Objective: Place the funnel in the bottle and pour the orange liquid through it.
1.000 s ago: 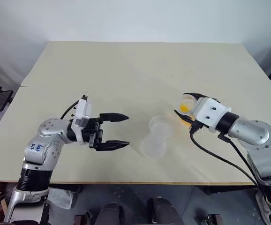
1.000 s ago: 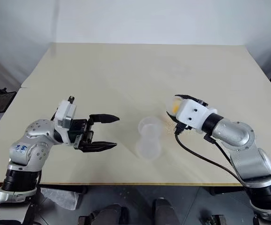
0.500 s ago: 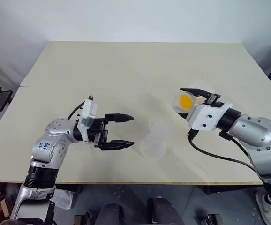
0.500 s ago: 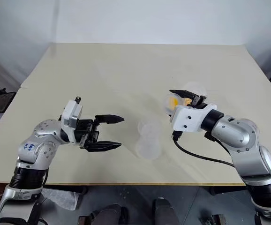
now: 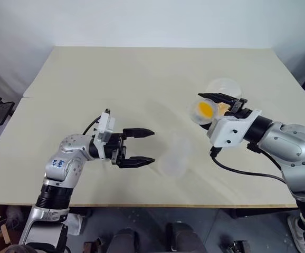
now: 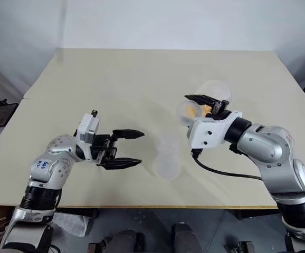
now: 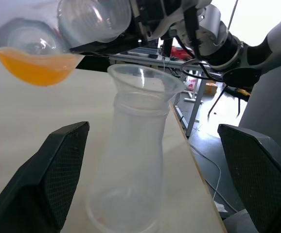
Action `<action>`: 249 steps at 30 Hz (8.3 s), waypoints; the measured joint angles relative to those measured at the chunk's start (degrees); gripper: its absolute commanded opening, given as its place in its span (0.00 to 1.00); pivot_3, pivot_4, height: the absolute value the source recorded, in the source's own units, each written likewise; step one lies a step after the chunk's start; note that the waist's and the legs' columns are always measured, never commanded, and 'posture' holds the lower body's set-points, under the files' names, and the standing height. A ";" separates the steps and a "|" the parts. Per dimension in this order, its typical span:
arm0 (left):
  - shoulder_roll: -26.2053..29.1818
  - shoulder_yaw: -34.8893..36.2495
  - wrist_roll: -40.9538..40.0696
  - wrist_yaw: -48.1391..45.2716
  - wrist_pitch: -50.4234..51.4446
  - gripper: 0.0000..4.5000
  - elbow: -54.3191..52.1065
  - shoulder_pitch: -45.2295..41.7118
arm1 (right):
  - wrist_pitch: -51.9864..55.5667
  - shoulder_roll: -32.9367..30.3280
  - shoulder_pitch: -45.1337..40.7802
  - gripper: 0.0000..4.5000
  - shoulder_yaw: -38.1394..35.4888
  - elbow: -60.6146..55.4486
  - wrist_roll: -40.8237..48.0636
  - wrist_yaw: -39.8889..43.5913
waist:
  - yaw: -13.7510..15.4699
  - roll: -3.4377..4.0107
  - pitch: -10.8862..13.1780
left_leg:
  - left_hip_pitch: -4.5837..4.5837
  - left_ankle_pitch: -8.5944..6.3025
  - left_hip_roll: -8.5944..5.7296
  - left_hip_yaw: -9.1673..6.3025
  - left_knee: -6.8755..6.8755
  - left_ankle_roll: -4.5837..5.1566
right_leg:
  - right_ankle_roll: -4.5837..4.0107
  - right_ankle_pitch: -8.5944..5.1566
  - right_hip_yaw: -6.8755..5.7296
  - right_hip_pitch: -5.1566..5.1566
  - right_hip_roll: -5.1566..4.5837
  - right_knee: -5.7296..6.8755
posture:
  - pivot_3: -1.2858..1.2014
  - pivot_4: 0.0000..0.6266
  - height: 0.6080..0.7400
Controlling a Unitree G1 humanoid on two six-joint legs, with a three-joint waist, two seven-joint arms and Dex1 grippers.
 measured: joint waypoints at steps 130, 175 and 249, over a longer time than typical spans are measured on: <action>-2.56 -0.53 0.72 0.10 -0.37 1.00 1.93 -2.60 | -27.68 3.54 5.14 0.55 -2.38 6.83 -25.44 -20.39 | -0.05 0.00 0.00 | 0.00 0.01 0.00 0.02 0.15 -0.01 | 0.00 0.00 0.01 0.00 0.02 0.12 | 0.52 0.24 1.00; -3.68 -0.55 0.72 0.32 -0.38 1.00 1.94 -2.60 | -26.85 5.17 4.36 0.55 -2.09 6.72 -27.83 -21.63 | -0.05 0.00 0.00 | -0.01 0.01 0.00 0.03 0.19 -0.01 | 0.00 0.00 0.01 0.01 0.02 0.15 | 0.52 0.24 1.00; -4.26 -1.00 0.75 -0.72 -0.49 1.00 2.51 -3.39 | -30.11 4.60 9.26 0.55 -4.92 6.33 -31.62 -27.32 | 0.11 0.02 0.01 | -0.03 0.50 -0.96 -1.93 -0.06 0.10 | 0.00 0.00 -1.72 1.03 -0.88 -0.22 | 0.52 0.24 1.00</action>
